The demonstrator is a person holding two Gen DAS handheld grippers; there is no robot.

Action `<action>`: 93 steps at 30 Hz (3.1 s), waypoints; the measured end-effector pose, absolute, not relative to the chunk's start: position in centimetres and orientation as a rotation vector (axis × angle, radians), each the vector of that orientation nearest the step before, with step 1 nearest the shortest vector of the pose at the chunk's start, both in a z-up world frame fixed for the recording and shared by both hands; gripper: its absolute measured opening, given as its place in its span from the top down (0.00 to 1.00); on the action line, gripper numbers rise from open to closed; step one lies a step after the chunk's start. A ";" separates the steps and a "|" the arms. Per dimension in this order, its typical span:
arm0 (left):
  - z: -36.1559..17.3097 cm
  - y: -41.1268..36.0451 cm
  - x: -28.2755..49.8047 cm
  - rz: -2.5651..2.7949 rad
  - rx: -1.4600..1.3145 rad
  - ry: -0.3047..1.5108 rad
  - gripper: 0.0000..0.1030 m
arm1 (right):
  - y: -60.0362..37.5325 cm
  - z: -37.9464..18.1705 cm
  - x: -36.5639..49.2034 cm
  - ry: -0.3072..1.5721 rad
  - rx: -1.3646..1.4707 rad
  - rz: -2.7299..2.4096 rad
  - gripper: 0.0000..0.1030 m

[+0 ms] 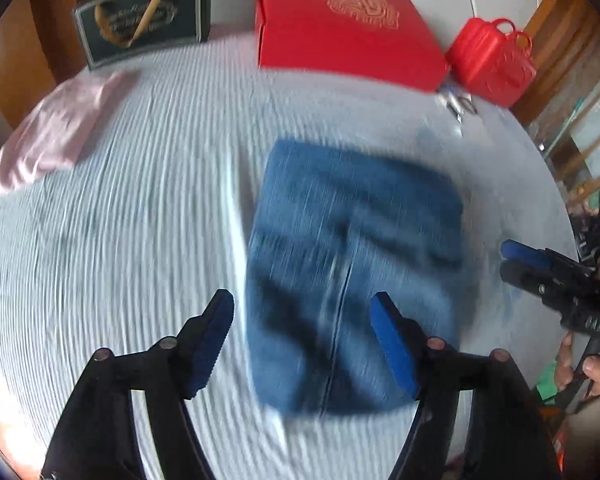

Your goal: Fold clothes

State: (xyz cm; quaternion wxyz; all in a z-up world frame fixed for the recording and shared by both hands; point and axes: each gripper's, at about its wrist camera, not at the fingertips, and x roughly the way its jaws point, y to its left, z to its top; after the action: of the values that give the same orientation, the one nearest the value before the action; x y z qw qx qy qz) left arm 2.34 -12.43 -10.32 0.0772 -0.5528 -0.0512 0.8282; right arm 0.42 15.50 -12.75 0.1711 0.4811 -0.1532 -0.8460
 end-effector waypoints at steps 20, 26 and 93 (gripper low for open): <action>-13.6 -12.2 1.4 2.421 -1.766 -0.166 0.10 | 16.6 -16.9 -5.7 -0.424 1.473 -2.349 0.63; -12.2 -11.5 -1.8 2.552 -1.635 -0.085 0.10 | 15.3 -16.8 -1.4 -0.475 1.514 -2.312 0.63; -6.5 -12.3 6.1 2.696 -1.510 -0.392 0.80 | 9.1 -12.0 -0.2 -0.460 1.253 -2.240 0.85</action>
State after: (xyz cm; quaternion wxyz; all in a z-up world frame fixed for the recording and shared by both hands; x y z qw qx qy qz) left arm 6.11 -12.28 -6.54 0.0137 -0.4847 -0.1258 0.8655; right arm -0.18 9.11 -11.97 0.2640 0.4635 -0.1701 -0.8286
